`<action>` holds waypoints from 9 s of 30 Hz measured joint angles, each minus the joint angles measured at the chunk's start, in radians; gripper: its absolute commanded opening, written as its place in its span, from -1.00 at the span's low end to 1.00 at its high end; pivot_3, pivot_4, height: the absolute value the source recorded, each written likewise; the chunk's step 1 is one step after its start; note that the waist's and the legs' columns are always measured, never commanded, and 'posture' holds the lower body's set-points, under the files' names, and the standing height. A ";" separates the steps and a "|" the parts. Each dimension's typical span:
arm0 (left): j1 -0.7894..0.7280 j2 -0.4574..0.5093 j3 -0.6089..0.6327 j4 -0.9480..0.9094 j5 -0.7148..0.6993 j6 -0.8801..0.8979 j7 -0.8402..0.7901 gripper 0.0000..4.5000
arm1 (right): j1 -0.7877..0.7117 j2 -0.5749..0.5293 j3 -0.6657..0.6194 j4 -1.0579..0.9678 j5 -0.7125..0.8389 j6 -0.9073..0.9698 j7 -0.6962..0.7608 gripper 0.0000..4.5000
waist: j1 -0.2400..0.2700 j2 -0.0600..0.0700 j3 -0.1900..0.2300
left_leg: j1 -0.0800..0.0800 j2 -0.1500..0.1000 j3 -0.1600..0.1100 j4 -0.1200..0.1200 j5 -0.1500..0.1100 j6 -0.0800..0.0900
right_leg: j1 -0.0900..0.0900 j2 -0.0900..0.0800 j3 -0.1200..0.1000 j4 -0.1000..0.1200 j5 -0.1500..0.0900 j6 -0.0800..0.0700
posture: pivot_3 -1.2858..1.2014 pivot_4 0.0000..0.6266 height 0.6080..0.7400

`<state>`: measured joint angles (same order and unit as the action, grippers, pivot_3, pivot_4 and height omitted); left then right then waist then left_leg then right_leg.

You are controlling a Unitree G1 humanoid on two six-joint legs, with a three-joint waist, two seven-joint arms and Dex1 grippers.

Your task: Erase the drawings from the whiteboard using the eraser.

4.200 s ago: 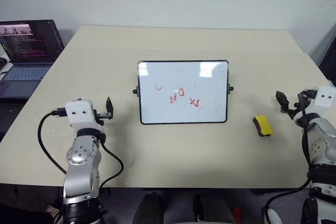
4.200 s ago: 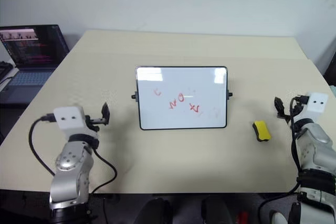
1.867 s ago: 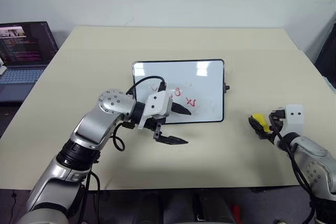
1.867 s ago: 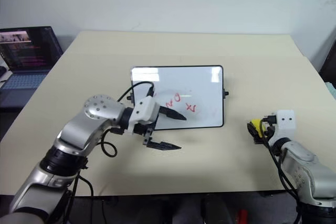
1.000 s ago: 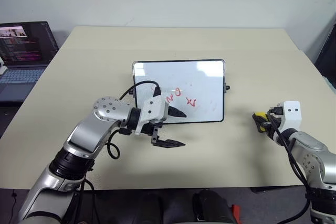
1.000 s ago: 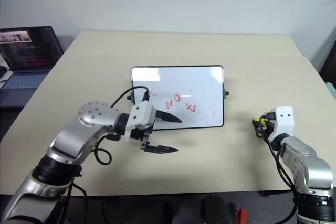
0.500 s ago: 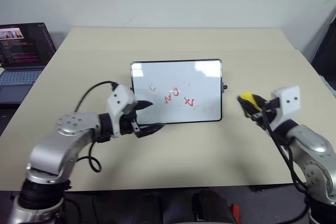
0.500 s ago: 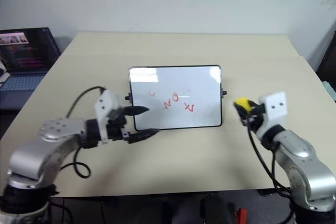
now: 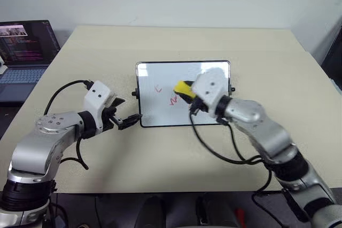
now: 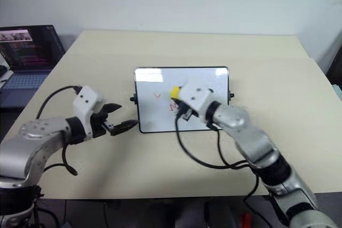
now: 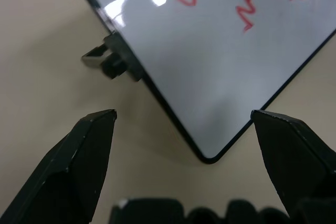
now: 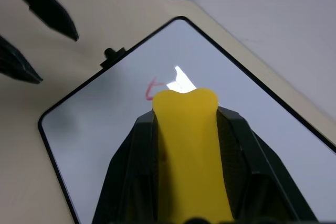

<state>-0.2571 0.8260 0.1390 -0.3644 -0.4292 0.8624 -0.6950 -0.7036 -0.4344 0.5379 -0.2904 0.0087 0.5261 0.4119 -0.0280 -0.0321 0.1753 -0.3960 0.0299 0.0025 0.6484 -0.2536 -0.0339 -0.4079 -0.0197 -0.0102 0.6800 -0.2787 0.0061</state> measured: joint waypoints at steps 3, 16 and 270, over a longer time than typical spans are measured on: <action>-0.004 -0.004 -0.033 0.004 0.010 -0.003 0.006 1.00 | -0.098 0.071 0.084 0.146 -0.105 -0.087 0.028 -0.47 | -0.001 0.000 0.000 | 0.000 0.001 0.000 0.001 0.000 0.000 | 0.000 0.000 0.000 0.001 0.000 0.000 | 0.03 -0.52 1.00; -0.021 -0.004 -0.066 0.009 0.026 -0.043 -0.012 1.00 | -0.337 0.262 0.074 0.617 -0.237 -0.249 0.088 -0.47 | 0.001 0.000 0.000 | 0.000 0.000 0.000 0.000 0.000 0.000 | 0.000 -0.003 0.000 0.000 0.000 -0.001 | 0.03 -0.52 1.00; -0.055 -0.144 -0.213 0.076 0.135 -0.215 -0.122 1.00 | -0.014 0.088 -0.033 0.337 -0.474 -0.197 0.320 -0.49 | -0.001 -0.004 -0.002 | 0.015 0.002 -0.001 -0.002 0.008 -0.002 | 0.010 0.001 0.000 0.002 0.003 -0.002 | 0.03 -0.52 1.00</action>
<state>-0.3117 0.6818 -0.0739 -0.2882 -0.2937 0.6475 -0.8167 -0.7179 -0.3463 0.5047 0.0469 -0.4650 0.3292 0.7323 -0.0294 -0.0361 0.1733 -0.3813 0.0314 0.0019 0.6462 -0.2461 -0.0359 -0.3978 -0.0189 -0.0100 0.6816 -0.2762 0.0043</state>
